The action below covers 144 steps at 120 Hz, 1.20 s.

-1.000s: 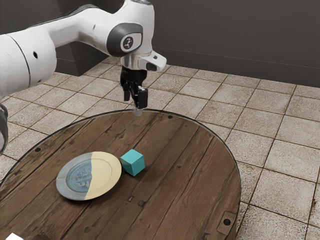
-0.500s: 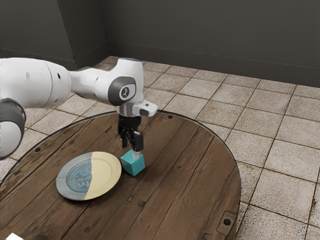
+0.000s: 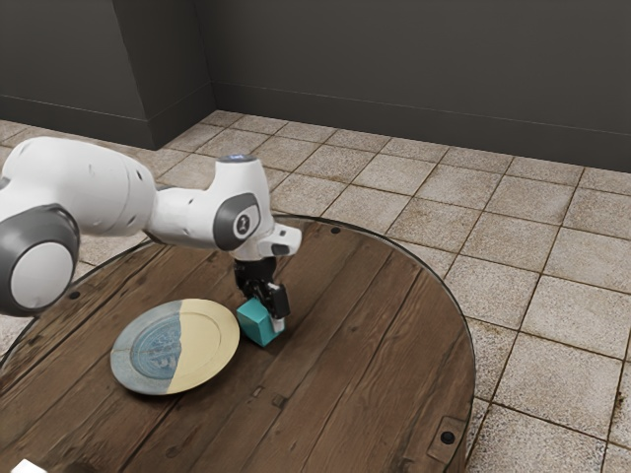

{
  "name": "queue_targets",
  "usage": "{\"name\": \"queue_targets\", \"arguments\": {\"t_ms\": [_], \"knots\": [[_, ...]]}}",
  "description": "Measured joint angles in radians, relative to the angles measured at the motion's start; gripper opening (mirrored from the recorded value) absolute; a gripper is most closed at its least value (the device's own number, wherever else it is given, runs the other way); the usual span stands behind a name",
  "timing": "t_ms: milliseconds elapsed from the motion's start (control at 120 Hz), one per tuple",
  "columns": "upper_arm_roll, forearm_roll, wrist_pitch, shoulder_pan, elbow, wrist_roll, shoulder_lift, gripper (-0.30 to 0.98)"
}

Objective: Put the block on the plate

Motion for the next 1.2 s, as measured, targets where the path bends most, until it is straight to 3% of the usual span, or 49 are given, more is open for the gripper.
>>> {"name": "queue_targets", "arguments": {"t_ms": [150, 392, 567, 883, 1200], "knots": [[-0.001, 0.006, 0.013, -0.005, -0.014, 0.008, -0.02, 0.68], [0.001, 0.012, 0.006, -0.006, -0.015, 0.019, -0.018, 0.48], [0.001, 0.015, 0.004, -0.006, -0.021, 0.022, -0.025, 0.47], [0.012, 0.038, -0.034, -0.009, -0.106, 0.021, -0.229, 0.41], [0.15, 0.087, -0.114, -0.013, -0.297, -0.003, -0.338, 0.41]]}}
